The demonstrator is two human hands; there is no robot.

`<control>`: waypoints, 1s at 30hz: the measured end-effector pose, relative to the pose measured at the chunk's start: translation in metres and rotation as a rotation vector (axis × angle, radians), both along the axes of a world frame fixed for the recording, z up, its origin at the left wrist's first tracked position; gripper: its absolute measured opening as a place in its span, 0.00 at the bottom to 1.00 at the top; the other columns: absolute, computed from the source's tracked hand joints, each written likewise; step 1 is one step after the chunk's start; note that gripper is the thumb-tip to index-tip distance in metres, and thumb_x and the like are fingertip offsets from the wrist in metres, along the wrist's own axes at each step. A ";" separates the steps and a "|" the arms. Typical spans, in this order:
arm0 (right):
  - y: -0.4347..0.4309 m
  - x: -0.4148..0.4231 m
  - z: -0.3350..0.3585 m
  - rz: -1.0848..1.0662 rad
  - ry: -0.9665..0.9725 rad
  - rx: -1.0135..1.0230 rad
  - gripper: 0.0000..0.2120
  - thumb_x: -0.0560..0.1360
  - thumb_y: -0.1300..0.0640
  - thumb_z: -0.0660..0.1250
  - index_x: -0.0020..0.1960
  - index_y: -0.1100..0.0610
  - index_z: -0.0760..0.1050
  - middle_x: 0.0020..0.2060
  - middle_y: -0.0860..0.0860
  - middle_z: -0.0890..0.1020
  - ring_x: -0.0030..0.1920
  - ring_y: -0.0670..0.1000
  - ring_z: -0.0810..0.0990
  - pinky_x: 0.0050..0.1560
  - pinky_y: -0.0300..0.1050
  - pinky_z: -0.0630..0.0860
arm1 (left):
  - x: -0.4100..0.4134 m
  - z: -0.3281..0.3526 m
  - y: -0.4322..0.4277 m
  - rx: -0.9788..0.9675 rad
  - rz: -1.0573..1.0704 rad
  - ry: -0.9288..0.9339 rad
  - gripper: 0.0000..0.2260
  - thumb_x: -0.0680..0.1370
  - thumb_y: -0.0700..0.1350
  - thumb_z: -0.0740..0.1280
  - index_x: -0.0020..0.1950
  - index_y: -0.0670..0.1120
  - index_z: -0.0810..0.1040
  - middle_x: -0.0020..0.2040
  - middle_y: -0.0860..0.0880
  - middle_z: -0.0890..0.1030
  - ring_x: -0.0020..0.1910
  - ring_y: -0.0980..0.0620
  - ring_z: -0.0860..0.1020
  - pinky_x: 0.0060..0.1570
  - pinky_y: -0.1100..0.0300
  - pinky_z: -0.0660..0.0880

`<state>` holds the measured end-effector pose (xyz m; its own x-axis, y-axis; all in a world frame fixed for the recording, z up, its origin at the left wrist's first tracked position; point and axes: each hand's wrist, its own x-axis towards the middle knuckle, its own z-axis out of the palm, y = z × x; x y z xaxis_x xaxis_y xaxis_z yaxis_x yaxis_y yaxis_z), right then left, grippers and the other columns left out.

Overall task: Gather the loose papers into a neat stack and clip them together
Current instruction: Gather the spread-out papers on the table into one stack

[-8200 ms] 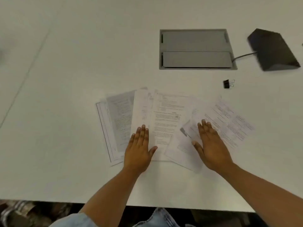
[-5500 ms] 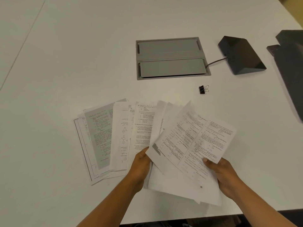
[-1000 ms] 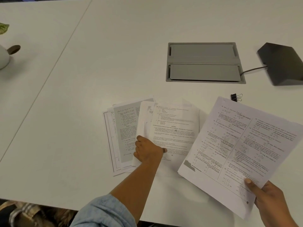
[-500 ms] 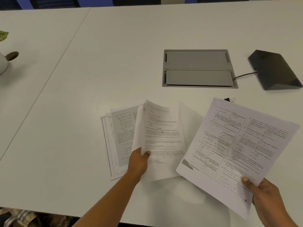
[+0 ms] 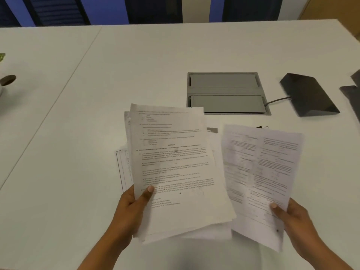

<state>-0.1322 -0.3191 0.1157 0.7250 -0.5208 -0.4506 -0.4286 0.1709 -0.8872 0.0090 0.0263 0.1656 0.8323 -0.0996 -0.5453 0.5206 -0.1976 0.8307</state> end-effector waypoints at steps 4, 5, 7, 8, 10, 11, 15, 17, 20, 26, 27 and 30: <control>0.020 0.020 0.006 0.089 -0.009 0.028 0.27 0.65 0.41 0.76 0.60 0.52 0.79 0.52 0.49 0.86 0.53 0.54 0.85 0.51 0.49 0.79 | -0.003 0.018 -0.013 -0.086 -0.036 -0.014 0.11 0.78 0.50 0.66 0.59 0.50 0.79 0.50 0.51 0.88 0.45 0.46 0.87 0.45 0.49 0.83; 0.024 0.024 0.007 0.106 -0.017 0.050 0.33 0.61 0.37 0.77 0.61 0.53 0.79 0.52 0.50 0.87 0.52 0.54 0.85 0.48 0.46 0.80 | -0.002 0.021 -0.015 -0.102 -0.039 -0.014 0.12 0.77 0.51 0.66 0.59 0.50 0.79 0.50 0.50 0.88 0.46 0.45 0.87 0.47 0.46 0.83; 0.032 0.030 0.010 0.150 -0.033 0.093 0.21 0.70 0.49 0.74 0.61 0.56 0.79 0.53 0.53 0.86 0.52 0.58 0.85 0.43 0.44 0.81 | -0.002 0.024 -0.019 -0.120 -0.047 -0.005 0.15 0.74 0.52 0.67 0.60 0.50 0.79 0.51 0.50 0.88 0.47 0.44 0.87 0.50 0.42 0.82; 0.037 0.032 0.012 0.179 -0.041 0.124 0.14 0.75 0.59 0.69 0.60 0.57 0.79 0.52 0.55 0.86 0.51 0.59 0.85 0.42 0.45 0.81 | -0.003 0.024 -0.022 -0.122 -0.058 -0.002 0.15 0.74 0.52 0.68 0.60 0.50 0.79 0.52 0.50 0.87 0.48 0.45 0.86 0.51 0.42 0.82; 0.047 0.038 0.020 0.221 -0.034 0.147 0.12 0.78 0.68 0.63 0.57 0.58 0.80 0.49 0.56 0.87 0.46 0.58 0.87 0.38 0.46 0.82 | -0.003 0.024 -0.026 -0.116 -0.090 0.005 0.15 0.74 0.52 0.68 0.60 0.51 0.80 0.52 0.52 0.87 0.48 0.47 0.86 0.52 0.44 0.82; 0.049 0.039 0.022 0.239 -0.027 0.154 0.12 0.78 0.69 0.62 0.56 0.58 0.81 0.48 0.56 0.87 0.45 0.56 0.87 0.37 0.45 0.82 | -0.004 0.023 -0.028 -0.111 -0.101 0.009 0.14 0.74 0.51 0.68 0.59 0.51 0.80 0.52 0.52 0.87 0.48 0.48 0.87 0.51 0.45 0.82; 0.057 0.045 0.028 0.259 -0.050 0.240 0.15 0.78 0.68 0.62 0.61 0.56 0.80 0.53 0.56 0.86 0.52 0.58 0.85 0.45 0.49 0.83 | -0.004 0.016 -0.032 -0.039 -0.098 -0.034 0.11 0.76 0.48 0.71 0.57 0.51 0.80 0.54 0.51 0.86 0.46 0.49 0.87 0.45 0.52 0.84; 0.058 0.046 0.030 0.271 -0.053 0.292 0.16 0.78 0.68 0.62 0.62 0.57 0.79 0.56 0.57 0.85 0.55 0.58 0.84 0.48 0.50 0.83 | -0.004 0.011 -0.033 0.054 -0.076 -0.102 0.11 0.75 0.48 0.72 0.56 0.51 0.79 0.57 0.51 0.82 0.47 0.50 0.85 0.39 0.61 0.83; 0.056 0.046 0.035 0.279 -0.058 0.337 0.15 0.77 0.61 0.64 0.63 0.55 0.78 0.57 0.56 0.85 0.55 0.57 0.84 0.47 0.47 0.82 | -0.001 0.008 -0.032 -0.013 -0.056 -0.077 0.12 0.75 0.47 0.72 0.58 0.51 0.81 0.59 0.51 0.82 0.49 0.50 0.86 0.43 0.57 0.84; 0.050 0.051 0.035 0.260 -0.017 0.356 0.19 0.74 0.45 0.60 0.61 0.51 0.78 0.54 0.50 0.86 0.53 0.51 0.86 0.50 0.46 0.82 | -0.006 0.006 -0.044 -0.077 -0.080 -0.093 0.17 0.75 0.38 0.72 0.60 0.54 0.78 0.53 0.54 0.87 0.50 0.50 0.86 0.44 0.54 0.84; 0.050 0.053 0.035 0.267 -0.036 0.318 0.17 0.75 0.51 0.63 0.62 0.54 0.78 0.56 0.53 0.85 0.54 0.54 0.85 0.52 0.49 0.82 | -0.006 0.004 -0.047 -0.070 -0.073 -0.102 0.22 0.74 0.37 0.73 0.62 0.56 0.74 0.53 0.55 0.86 0.50 0.50 0.86 0.45 0.52 0.84; 0.050 0.060 0.038 0.258 -0.082 0.198 0.15 0.74 0.61 0.69 0.61 0.57 0.79 0.56 0.55 0.85 0.54 0.56 0.85 0.53 0.50 0.82 | -0.002 0.001 -0.054 -0.059 -0.085 -0.118 0.32 0.72 0.36 0.76 0.68 0.58 0.68 0.57 0.55 0.84 0.54 0.49 0.84 0.51 0.45 0.82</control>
